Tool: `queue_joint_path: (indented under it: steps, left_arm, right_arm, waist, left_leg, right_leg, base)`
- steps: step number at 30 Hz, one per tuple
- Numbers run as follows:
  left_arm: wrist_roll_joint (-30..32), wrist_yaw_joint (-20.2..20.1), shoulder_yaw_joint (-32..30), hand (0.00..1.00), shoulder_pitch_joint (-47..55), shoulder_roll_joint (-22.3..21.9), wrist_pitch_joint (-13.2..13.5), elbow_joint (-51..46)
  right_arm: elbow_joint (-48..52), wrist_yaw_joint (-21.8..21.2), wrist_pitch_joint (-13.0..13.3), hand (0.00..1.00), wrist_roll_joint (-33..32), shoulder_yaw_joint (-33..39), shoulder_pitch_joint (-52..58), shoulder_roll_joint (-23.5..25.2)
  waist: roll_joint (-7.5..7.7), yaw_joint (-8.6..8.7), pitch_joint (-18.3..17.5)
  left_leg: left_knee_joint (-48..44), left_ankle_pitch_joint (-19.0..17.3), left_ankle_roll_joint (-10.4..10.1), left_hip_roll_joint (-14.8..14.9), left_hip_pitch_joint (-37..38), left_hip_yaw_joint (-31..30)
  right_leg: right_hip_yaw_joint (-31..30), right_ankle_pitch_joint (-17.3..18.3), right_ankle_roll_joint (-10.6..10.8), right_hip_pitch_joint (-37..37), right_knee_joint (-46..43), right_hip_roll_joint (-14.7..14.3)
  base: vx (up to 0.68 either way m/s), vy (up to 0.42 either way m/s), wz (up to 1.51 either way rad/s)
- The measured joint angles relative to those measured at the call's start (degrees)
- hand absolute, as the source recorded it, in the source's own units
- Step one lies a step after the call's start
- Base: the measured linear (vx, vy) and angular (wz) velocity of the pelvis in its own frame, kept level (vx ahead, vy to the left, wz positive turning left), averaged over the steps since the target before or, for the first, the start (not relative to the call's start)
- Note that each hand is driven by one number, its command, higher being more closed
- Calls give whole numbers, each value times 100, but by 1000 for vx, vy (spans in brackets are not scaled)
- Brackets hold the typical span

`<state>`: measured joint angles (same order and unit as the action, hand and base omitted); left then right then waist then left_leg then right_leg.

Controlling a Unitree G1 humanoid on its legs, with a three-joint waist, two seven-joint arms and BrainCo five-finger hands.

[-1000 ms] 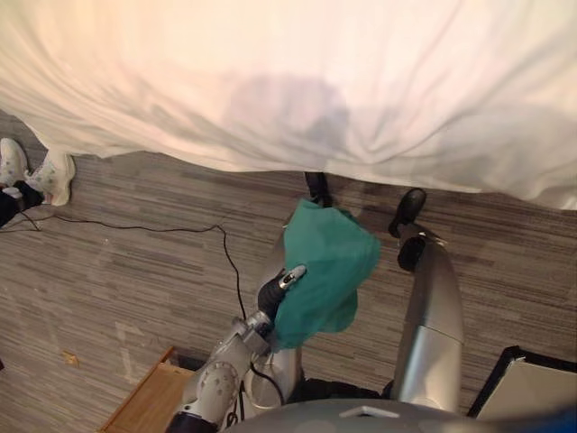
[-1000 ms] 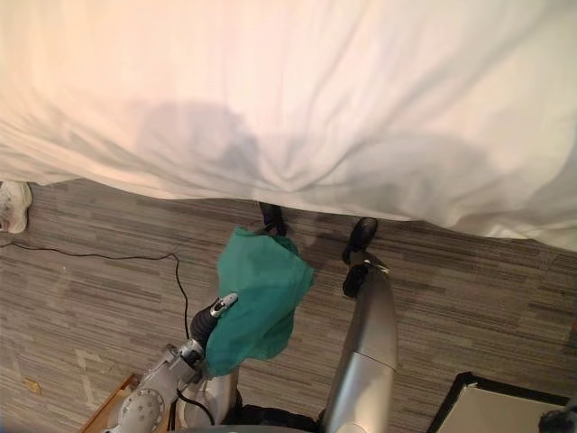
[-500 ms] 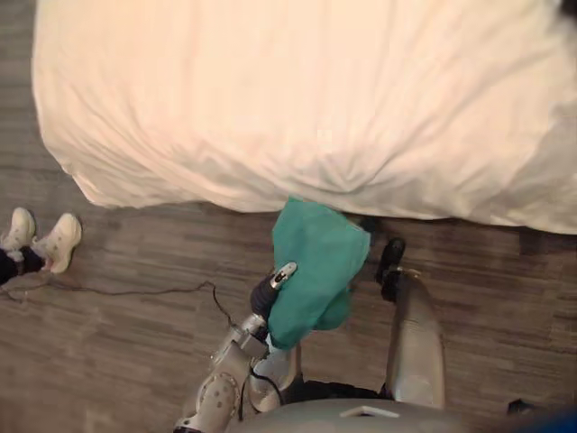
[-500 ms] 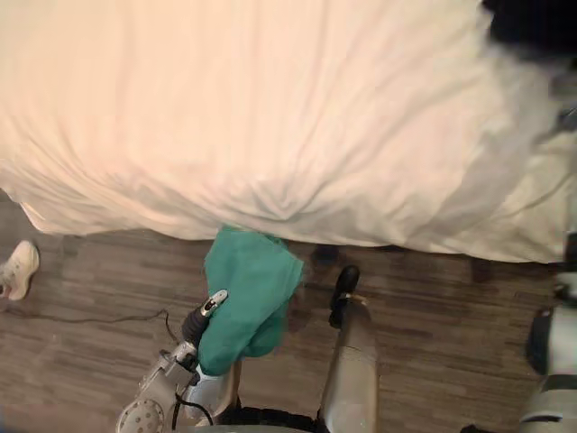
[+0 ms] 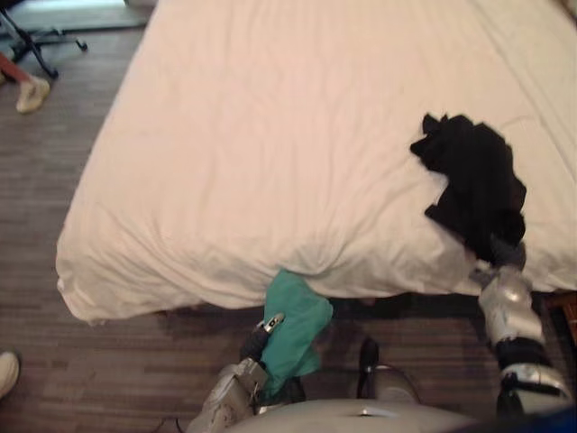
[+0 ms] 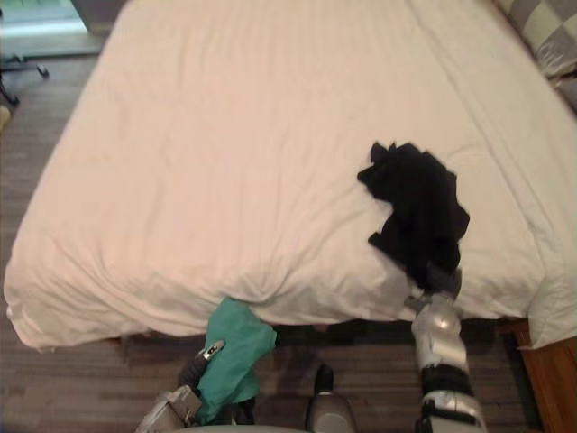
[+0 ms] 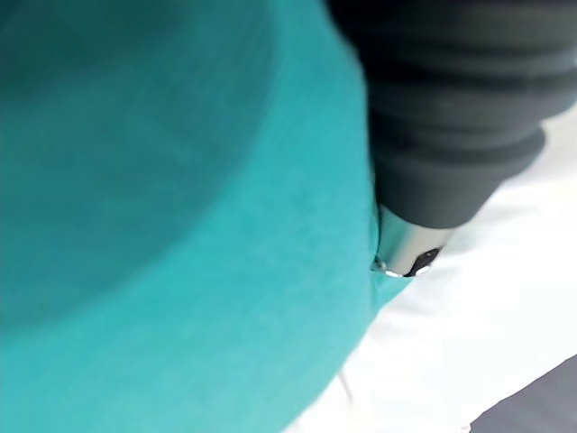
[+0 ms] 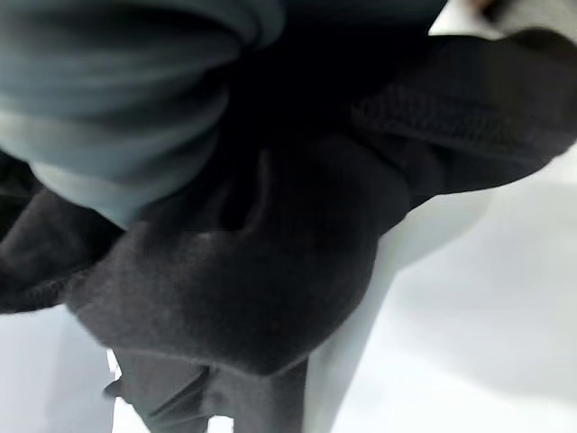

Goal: Tidy the bed and pick cloth on bed and put in laundry

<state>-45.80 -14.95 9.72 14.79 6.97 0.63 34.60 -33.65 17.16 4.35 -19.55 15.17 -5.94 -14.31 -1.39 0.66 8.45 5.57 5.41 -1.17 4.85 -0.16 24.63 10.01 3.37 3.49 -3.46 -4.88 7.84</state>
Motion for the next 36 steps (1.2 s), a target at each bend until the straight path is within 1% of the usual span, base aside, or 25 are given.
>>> queue_joint_path:
  steps: [1, 5, 8, 12, 13, 14, 15, 16, 17, 18, 19, 20, 22, 24, 25, 26, 28, 29, 30, 31, 32, 33, 34, 35, 36]
  left_arm:
    - [92, 0, -101, 100, -36, 2, 27, 207]
    - [265, 1, -252, 100, -134, 7, 102, 588]
    - [273, 12, -372, 100, -187, -12, 133, 975]
    - [413, 71, -681, 100, -254, -104, 176, 1304]
    - [478, 151, -797, 100, -274, -134, 227, 1397]
    - [494, 201, -831, 100, -267, -143, 232, 1423]
    - [619, 320, -889, 100, -271, -145, 249, 1435]
    - [695, 412, -911, 100, -276, -154, 250, 1437]
    - [701, 526, -1009, 100, -278, -167, 256, 1455]
    - [701, 581, -1028, 100, -280, -204, 257, 1465]
    - [700, 637, -1031, 100, -281, -212, 258, 1481]
    - [711, 696, -1039, 100, -315, -182, 255, 1557]
    - [861, 795, -1039, 100, -465, -170, 244, 1797]
    - [1112, 819, -1149, 100, -463, -76, 258, 1903]
    - [1162, 862, -1243, 100, -431, -69, 274, 1925]
    - [1282, 939, -1446, 100, -394, -43, 345, 2138]
    - [1396, 1085, -1553, 100, -406, -58, 379, 2288]
    - [1397, 1117, -1565, 100, -405, -72, 383, 2286]
    - [1407, 1119, -1669, 100, -403, -142, 403, 2277]
    - [1566, 1116, -1799, 100, -402, -173, 411, 2202]
    - [1678, 1111, -1927, 100, -409, -172, 396, 2149]
    - [2001, 1086, -2091, 100, -485, -230, 376, 2002]
    - [2108, 1065, -2133, 100, -529, -241, 365, 1958]
    - [2305, 1031, -2101, 100, -488, -493, 344, 1821]
    - [2429, 1007, -2068, 100, -513, -596, 351, 1835]
  right_arm:
    - [-18, 11, 15, 100, 14, -1, 176, 187]
    - [-377, 106, 42, 100, 73, 4, 420, 423]
    - [-679, 146, 7, 100, 477, 19, 637, 590]
    - [-1557, 20, -431, 100, 1421, 423, 961, 728]
    - [-1811, -219, -620, 100, 1711, 512, 1083, 743]
    - [-1937, -382, -675, 100, 1898, 514, 1129, 745]
    - [-2118, -726, -724, 100, 2237, 505, 1315, 774]
    - [-2212, -958, -737, 100, 2399, 491, 1457, 822]
    - [-2270, -1283, -762, 100, 2566, 429, 1672, 951]
    - [-2271, -1408, -768, 100, 2613, 363, 1747, 1014]
    - [-2272, -1543, -769, 100, 2701, 279, 1806, 1079]
    - [-2212, -1767, -748, 100, 2780, 160, 1920, 1164]
    - [-2203, -2033, -688, 100, 2969, -123, 2027, 1079]
    - [-2342, -2141, -422, 100, 3106, -335, 2049, 1107]
    - [-2396, -2156, -335, 100, 3114, -436, 1998, 1100]
    - [-2489, -2274, -191, 100, 3036, -684, 1844, 1091]
    - [-2592, -2558, -89, 100, 2848, -909, 1621, 1055]
    - [-2616, -2656, -75, 100, 2810, -979, 1538, 1029]
    - [-2716, -2782, -64, 100, 2809, -1080, 1390, 970]
    - [-2727, -2824, -66, 100, 2805, -1118, 1341, 979]
    - [-2718, -2824, -70, 100, 2785, -1123, 1363, 1044]
    - [-2680, -2838, -87, 100, 2656, -1120, 1385, 1043]
    - [-2632, -2855, -107, 100, 2639, -1123, 1364, 987]
    - [-2508, -2904, -131, 100, 2573, -1127, 1364, 709]
    - [-2565, -2873, -169, 100, 2529, -1131, 1296, 606]
  waist:
    - [7, 15, -90]
    - [40, 4, -130]
    - [48, 2, -245]
    - [98, -23, -342]
    - [138, -38, -353]
    - [162, -40, -378]
    - [140, -34, -408]
    - [193, -27, -408]
    - [192, -26, -431]
    - [214, -21, -436]
    - [229, -20, -442]
    - [253, 1, -466]
    - [268, 28, -488]
    - [356, -12, -558]
    - [420, -20, -586]
    - [542, -57, -629]
    - [563, -148, -629]
    - [553, -171, -623]
    - [522, -182, -610]
    - [538, -159, -597]
    - [611, -130, -597]
    - [749, -82, -509]
    - [651, -99, -436]
    - [231, -51, -350]
    - [-14, 44, -301]
  left_leg:
    - [2, -9, -10, 0, 22, 25]
    - [33, -41, -50, 14, 214, 83]
    - [38, -117, -104, 35, 333, 186]
    - [43, -204, -142, 37, 486, 184]
    - [44, -229, -148, 27, 529, 149]
    - [44, -236, -150, 16, 526, 121]
    - [44, -246, -141, -16, 546, 12]
    - [46, -251, -131, -43, 536, -77]
    - [46, -213, -71, -109, 506, -296]
    - [47, -205, -60, -141, 495, -405]
    - [48, -202, -54, -174, 478, -538]
    - [47, -205, -13, -199, 385, -916]
    - [43, -150, 45, -299, 183, -1762]
    - [44, -37, 45, -354, 25, -2391]
    - [44, -14, 32, -380, -4, -2537]
    - [44, 70, -24, -450, -22, -2831]
    - [45, 203, -5, -509, -63, -3039]
    - [46, 246, -6, -537, -95, -3114]
    - [50, 296, 37, -587, -221, -3201]
    - [44, -71, 545, -556, -305, -2599]
    - [37, -365, 918, -530, -296, -1959]
    - [-483, -700, 1439, -335, -379, -289]
    - [-808, -721, 1487, -214, -417, 276]
    - [-1146, -478, 1707, -42, -351, 813]
    - [-933, -255, 1306, -109, -296, 400]
  right_leg:
    - [-26, -16, -1, 21, 40, -4]
    - [-58, -33, -7, 226, 118, -25]
    - [-139, -30, -2, 314, 185, -53]
    - [-98, -19, 4, 530, 281, -59]
    - [-11, 9, 31, 624, 292, -43]
    - [40, 49, 75, 636, 283, -24]
    - [171, 94, 82, 710, 260, 21]
    - [270, 139, 83, 762, 211, 56]
    - [449, 249, 111, 826, 63, 134]
    - [482, 325, 135, 839, -35, 161]
    - [504, 406, 106, 843, -166, 195]
    - [345, 553, -63, 831, -475, 222]
    - [-221, 615, -168, 822, -978, 142]
    - [-480, 709, -294, 822, -1228, 36]
    - [-467, 750, -328, 848, -1235, 31]
    - [-399, 819, -352, 1035, -1181, 29]
    - [-258, 901, -399, 1164, -1135, 30]
    - [-181, 924, -370, 1202, -1108, 37]
    - [88, 964, -389, 1317, -1082, 53]
    - [482, 950, -370, 1511, -850, 99]
    - [739, 866, -338, 1688, -625, 159]
    - [1273, 661, -342, 1923, -441, 312]
    - [1463, 662, -342, 2000, -580, 314]
    - [1788, 690, -366, 1948, -1201, 207]
    - [1686, 1225, -236, 1845, -1435, 114]
  base:
    - [7, 11, -7]
    - [6, -4, -9]
    - [9, -10, -16]
    - [35, 2, 3]
    - [50, 8, 13]
    - [54, 13, 29]
    - [66, 19, 40]
    - [49, 23, 67]
    - [31, 18, 69]
    - [18, 13, 74]
    - [29, -33, 99]
    - [36, 38, 166]
    - [52, 34, 220]
    - [75, -45, 171]
    - [57, -77, 129]
    - [58, -72, 100]
    - [25, -64, 83]
    - [-68, -50, 87]
    - [-88, -54, 112]
    - [-31, -98, 135]
    - [-3, -46, 202]
    - [28, -14, 185]
    - [-130, 74, 236]
    - [-187, 76, 208]
    - [-480, 132, 267]
